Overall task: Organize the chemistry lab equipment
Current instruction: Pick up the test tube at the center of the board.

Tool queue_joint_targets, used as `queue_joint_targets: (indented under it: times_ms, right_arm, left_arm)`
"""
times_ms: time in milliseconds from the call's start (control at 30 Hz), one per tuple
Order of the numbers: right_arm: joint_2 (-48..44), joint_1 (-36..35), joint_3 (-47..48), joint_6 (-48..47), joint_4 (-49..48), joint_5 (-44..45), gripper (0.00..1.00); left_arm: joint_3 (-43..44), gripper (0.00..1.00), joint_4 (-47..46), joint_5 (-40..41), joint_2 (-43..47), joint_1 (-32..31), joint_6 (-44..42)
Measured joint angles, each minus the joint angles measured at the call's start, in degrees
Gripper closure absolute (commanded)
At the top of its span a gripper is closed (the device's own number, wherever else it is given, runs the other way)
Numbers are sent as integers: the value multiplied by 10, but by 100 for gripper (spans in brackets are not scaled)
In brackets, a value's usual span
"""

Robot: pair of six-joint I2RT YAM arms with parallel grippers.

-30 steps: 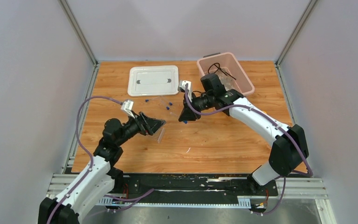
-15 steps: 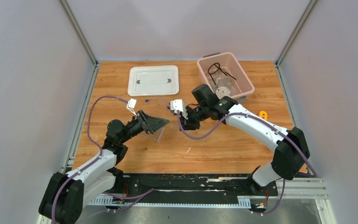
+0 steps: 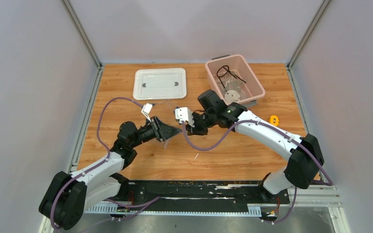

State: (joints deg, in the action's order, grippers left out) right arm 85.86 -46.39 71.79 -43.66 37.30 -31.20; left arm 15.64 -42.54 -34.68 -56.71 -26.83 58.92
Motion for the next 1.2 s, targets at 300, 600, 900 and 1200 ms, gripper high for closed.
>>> queue_joint_targets:
  times_ms: [300, 600, 900, 1200]
  right_arm:
    - [0, -2, 0, 0, 1, 9, 100]
    - [0, -4, 0, 0, 2, 19, 70]
    - [-2, -2, 25, 31, 16, 41, 28]
    - [-36, 56, 49, 88, 28, -58, 26]
  left_arm:
    - [27, 77, 64, 20, -17, -20, -47]
    - [45, 100, 104, 23, -19, -24, -80]
    - [33, 100, 118, 89, 43, -27, -96]
    - [2, 100, 92, 222, 151, -27, -104]
